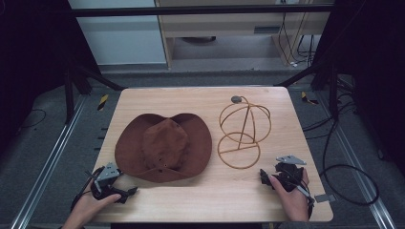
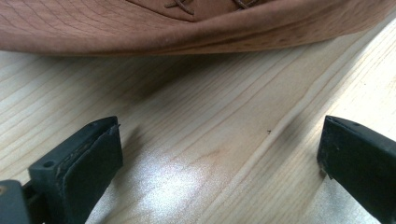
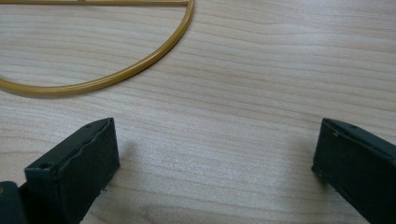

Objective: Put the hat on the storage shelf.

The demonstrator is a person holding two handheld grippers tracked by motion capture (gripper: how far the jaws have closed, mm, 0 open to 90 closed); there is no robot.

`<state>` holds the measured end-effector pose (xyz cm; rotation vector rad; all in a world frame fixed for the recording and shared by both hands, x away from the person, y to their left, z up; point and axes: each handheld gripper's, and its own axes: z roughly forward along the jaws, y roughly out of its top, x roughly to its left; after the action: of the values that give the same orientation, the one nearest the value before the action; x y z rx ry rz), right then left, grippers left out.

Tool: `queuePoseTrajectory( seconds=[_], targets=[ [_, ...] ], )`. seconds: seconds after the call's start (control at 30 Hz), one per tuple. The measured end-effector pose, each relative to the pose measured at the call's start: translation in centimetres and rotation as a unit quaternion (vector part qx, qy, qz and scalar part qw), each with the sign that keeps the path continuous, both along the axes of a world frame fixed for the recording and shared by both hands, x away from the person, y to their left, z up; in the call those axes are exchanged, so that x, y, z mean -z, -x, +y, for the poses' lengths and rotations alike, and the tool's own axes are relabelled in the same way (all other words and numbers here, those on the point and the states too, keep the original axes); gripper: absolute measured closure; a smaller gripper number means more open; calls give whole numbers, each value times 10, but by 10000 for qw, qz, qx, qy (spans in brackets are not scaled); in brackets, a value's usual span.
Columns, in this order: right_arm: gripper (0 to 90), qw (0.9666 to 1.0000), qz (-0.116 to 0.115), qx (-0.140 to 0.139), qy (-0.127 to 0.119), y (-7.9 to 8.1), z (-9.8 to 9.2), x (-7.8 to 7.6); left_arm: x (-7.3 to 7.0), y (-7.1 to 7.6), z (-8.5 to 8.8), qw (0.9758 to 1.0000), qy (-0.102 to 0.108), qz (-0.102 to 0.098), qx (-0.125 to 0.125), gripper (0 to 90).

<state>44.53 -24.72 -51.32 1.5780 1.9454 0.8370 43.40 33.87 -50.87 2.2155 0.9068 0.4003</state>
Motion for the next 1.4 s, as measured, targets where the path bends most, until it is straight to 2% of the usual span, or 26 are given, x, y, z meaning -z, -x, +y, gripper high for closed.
queuePoseTrajectory(
  seconds=[0.07,0.13,0.3,0.4,0.57,0.73,1.0,1.07,1.2,1.4],
  targets=[
    [4,10000,2,6,-5,0,0,0,-1,0,0,10000,-21,23,-2,0],
    [4,10000,3,6,-5,0,0,0,-4,2,2,10000,-18,26,-24,38],
    [4,10000,5,3,-6,0,0,0,-13,7,7,9997,164,-185,-44,47],
    [4,10000,2,4,-3,0,0,0,-15,10,8,9995,221,-199,-44,54],
    [4,10000,5,10,-9,0,0,0,-15,11,7,9997,166,-184,35,51],
    [4,10000,4,2,-6,0,0,0,-20,14,9,9992,291,-249,68,53],
    [4,10000,4,7,-5,0,0,0,-30,22,7,9969,568,-421,341,58],
    [4,10000,2,5,-4,0,0,0,-33,24,8,9956,749,-460,333,56],
    [4,10000,3,6,-6,0,0,0,-40,26,10,9944,838,-574,295,50],
    [4,10000,2,5,-5,0,0,0,-52,27,12,9914,1036,-774,212,44]
  ],
)
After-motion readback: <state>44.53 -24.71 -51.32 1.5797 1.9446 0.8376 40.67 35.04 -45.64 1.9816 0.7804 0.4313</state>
